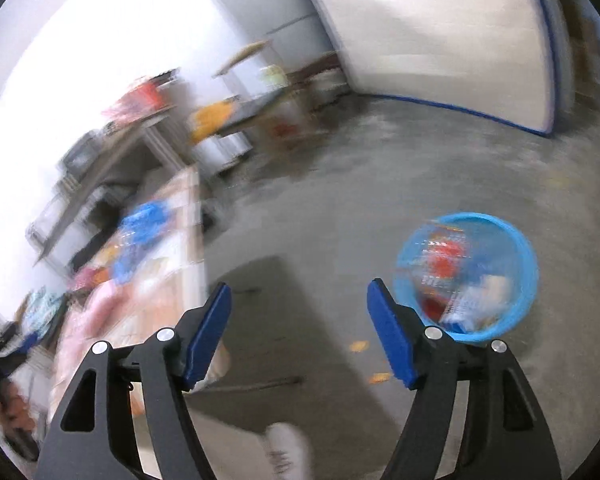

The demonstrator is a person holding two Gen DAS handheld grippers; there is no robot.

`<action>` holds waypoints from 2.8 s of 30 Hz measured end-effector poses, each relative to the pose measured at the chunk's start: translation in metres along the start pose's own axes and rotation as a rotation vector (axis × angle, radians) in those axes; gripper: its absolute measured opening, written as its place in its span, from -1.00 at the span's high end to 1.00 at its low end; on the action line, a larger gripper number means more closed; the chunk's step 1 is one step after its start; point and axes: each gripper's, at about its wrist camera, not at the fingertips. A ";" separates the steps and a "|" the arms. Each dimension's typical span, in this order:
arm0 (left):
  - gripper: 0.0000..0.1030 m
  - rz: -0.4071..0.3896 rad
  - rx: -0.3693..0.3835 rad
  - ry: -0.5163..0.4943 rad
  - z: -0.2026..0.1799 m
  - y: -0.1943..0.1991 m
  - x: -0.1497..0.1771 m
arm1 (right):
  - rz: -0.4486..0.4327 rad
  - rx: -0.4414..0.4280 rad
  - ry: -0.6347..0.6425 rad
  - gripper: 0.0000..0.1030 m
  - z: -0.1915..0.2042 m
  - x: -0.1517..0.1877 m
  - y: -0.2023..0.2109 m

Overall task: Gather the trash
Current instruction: 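Return both tools to the table and approach the pink plastic bag with the left tool, then grasp the clear pink-printed bag with the left tool while the right tool grasps the pink scrubber pad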

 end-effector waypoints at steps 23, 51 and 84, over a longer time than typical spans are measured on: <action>-0.64 0.078 -0.219 -0.030 0.115 0.004 0.018 | 0.464 -0.216 0.283 -0.34 0.240 0.086 -0.141; -0.07 0.516 0.022 -0.492 0.123 -0.076 0.002 | 0.515 -0.244 0.267 -0.34 0.219 0.092 -0.146; 0.46 0.201 -0.216 0.054 0.117 -0.001 0.057 | 0.428 -0.020 0.617 -0.34 0.328 0.106 -0.220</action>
Point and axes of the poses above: each gripper's, at about its wrist camera, not at the fingertips, and y roughly against the way its jaws point, z to its left, x to its underside, and after that the axes turned 12 degrees about -y, right-handed
